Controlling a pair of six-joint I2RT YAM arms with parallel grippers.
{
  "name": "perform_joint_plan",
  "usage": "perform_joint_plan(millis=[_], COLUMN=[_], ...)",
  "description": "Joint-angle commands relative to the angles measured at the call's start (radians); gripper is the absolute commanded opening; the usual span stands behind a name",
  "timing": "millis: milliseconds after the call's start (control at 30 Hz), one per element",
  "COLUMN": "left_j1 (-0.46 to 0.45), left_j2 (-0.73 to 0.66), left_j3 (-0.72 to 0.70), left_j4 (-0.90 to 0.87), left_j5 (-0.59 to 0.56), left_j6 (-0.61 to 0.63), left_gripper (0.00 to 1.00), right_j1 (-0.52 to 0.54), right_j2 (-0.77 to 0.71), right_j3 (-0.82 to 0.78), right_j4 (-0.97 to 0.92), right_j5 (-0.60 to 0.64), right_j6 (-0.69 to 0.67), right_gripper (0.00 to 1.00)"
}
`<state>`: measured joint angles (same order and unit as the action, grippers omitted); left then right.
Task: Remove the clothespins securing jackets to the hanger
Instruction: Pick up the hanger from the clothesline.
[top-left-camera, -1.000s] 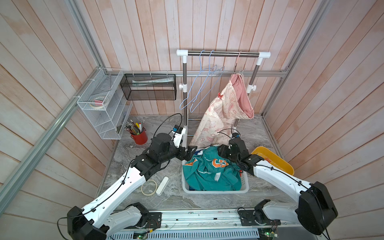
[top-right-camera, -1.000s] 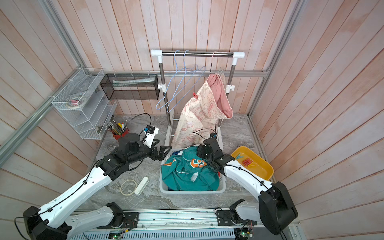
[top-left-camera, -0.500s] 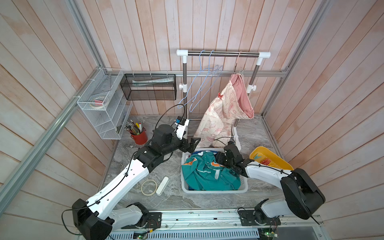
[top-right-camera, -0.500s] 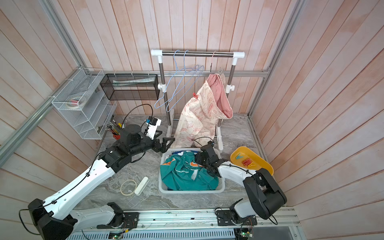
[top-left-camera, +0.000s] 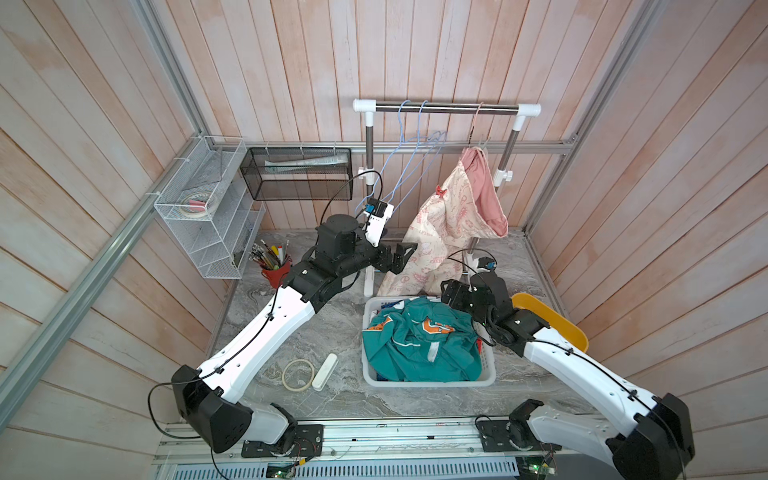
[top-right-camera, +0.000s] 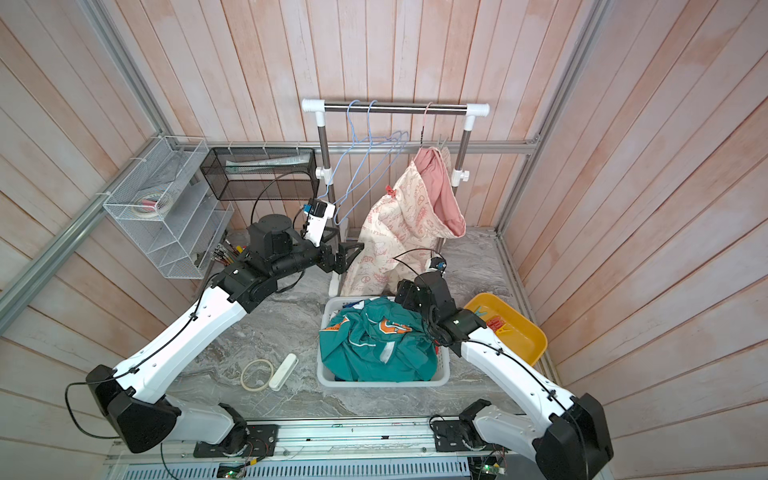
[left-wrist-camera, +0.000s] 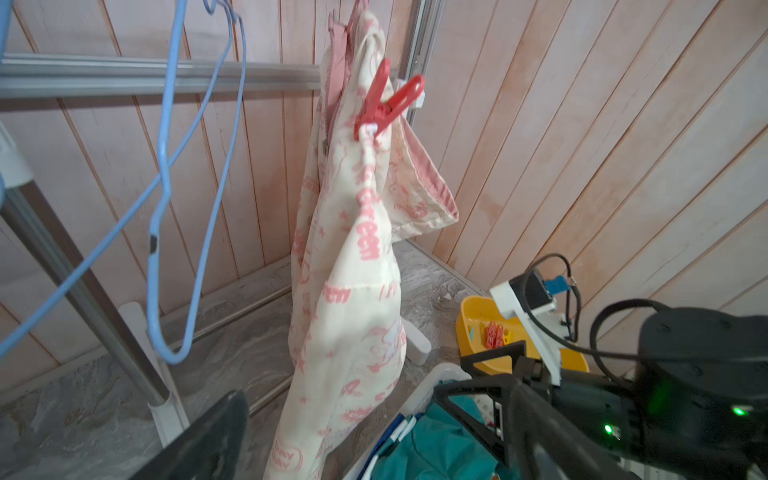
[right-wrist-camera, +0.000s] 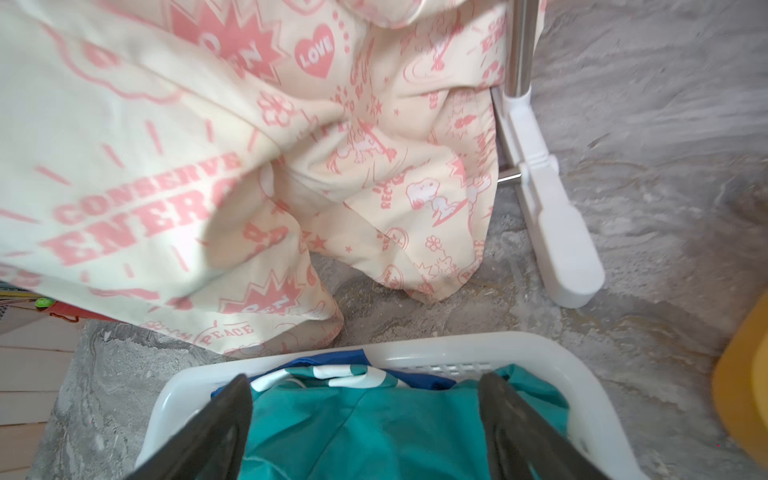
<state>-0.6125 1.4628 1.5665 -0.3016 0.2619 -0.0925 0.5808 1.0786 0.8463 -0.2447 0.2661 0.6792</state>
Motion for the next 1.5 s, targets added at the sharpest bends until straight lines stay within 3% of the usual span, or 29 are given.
perform_joint_plan(millis=[0,200,500,600,933,1067,1233,1467], left_j1=[0.004,0.004,0.005,0.007,0.007,0.008,0.007,0.008], left_j2=[0.064,0.233,0.46,0.501,0.55,0.547,0.48,0.374], left_j3=[0.101,0.316,0.596,0.631,0.717,0.787,0.767,0.717], left_j4=[0.001,-0.069,-0.181,-0.185,-0.179,-0.184,-0.132,-0.065], left_j5=[0.009,0.011,0.028,0.027,0.051,0.001,-0.075,-0.067], left_j6=[0.057,0.091,0.112,0.108,0.096,0.073,0.054,0.054], left_gripper=[1.0,0.98,0.83,0.73,0.14,0.02,0.0,0.0], right_j1=[-0.005,-0.021,-0.069,-0.084,-0.13,-0.144,-0.19,-0.243], right_j2=[-0.035,-0.088,-0.142,-0.162,-0.204,-0.206,-0.19,-0.2], right_j3=[0.011,0.012,-0.006,-0.009,-0.026,-0.022,0.006,0.043], right_j4=[-0.07,-0.076,-0.084,-0.094,-0.107,-0.104,-0.118,-0.124], right_j5=[0.048,0.032,-0.003,-0.008,-0.035,-0.071,-0.154,-0.238], right_j6=[-0.038,-0.058,-0.069,-0.075,-0.086,-0.096,-0.099,-0.089], right_gripper=[0.89,0.91,0.92,0.92,0.92,0.93,0.94,0.94])
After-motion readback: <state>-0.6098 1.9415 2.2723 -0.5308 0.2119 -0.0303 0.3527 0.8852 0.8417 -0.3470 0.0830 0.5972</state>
